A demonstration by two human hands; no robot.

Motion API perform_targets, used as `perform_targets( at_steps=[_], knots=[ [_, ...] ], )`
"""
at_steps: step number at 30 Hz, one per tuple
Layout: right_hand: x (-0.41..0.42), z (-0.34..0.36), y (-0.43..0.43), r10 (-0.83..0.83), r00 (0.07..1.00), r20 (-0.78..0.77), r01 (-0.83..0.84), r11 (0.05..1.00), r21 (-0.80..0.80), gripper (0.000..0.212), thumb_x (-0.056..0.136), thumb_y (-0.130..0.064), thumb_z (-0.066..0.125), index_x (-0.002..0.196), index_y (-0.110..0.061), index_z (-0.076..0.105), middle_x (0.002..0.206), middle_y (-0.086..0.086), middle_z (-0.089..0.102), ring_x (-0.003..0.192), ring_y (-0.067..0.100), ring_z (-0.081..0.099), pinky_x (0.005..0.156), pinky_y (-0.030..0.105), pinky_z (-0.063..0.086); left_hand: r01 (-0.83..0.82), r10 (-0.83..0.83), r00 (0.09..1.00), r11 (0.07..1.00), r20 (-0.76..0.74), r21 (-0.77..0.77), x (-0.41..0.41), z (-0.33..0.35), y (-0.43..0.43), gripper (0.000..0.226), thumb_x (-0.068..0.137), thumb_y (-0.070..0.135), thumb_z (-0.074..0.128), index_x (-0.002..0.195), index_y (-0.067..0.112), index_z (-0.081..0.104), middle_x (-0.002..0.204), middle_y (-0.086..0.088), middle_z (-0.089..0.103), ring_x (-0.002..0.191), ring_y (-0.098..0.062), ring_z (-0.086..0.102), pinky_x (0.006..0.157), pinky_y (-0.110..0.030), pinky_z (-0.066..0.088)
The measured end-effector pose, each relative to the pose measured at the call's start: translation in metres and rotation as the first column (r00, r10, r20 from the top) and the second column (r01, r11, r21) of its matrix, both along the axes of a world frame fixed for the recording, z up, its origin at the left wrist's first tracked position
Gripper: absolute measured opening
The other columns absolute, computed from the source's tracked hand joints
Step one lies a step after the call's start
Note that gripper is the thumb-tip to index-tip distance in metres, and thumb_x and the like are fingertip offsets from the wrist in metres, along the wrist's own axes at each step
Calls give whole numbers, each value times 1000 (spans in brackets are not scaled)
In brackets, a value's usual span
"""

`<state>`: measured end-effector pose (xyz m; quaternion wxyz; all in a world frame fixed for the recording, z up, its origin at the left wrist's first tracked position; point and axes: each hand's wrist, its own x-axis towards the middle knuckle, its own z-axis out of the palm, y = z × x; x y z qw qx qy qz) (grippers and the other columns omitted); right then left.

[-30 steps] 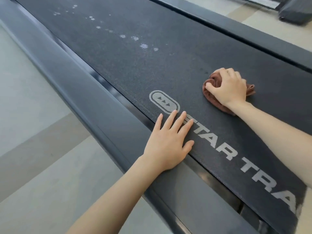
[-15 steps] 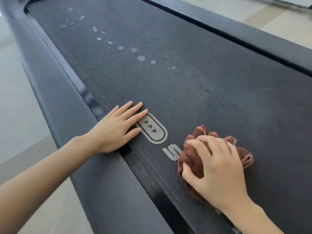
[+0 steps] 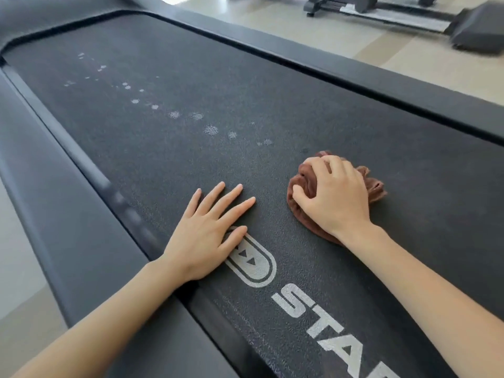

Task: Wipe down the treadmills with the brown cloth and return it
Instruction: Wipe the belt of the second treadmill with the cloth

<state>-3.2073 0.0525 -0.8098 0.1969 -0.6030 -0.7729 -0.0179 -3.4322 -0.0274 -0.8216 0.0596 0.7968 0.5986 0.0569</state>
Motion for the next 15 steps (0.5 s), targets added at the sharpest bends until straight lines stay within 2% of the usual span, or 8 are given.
perform_targets(
  at_steps=[3,5,11,15],
  knots=[
    [8,-4,-20,176,984,20,-177,983,53,46,77,-53,46,108,-21,60,104,5,59,95,29,55,83,40,43,2,-3,1000,1000,9,28,-2,-3,1,55,89,56,13,143,47,17,155,16,15,145,-13,4,117,-41,-1],
    [13,-1,-8,223,975,-21,-222,975,28,47,75,-54,45,107,-23,61,105,2,61,96,26,56,83,39,45,3,-4,1000,999,15,45,-2,-4,1,55,89,56,15,143,45,20,155,15,17,145,-15,7,117,-42,1],
    [-18,0,83,74,996,-54,-74,997,14,40,79,-47,56,107,-19,58,111,9,61,103,32,53,93,37,37,-6,5,1000,998,6,63,-2,-4,1,57,88,56,16,143,44,22,154,14,19,145,-16,8,117,-42,1],
    [-29,0,90,60,998,-28,-60,998,16,36,81,-44,54,105,-18,58,108,7,63,103,31,53,91,37,37,-10,8,1000,999,29,49,-2,-2,2,57,87,58,15,142,46,23,154,16,19,144,-13,8,117,-40,0]
  ],
)
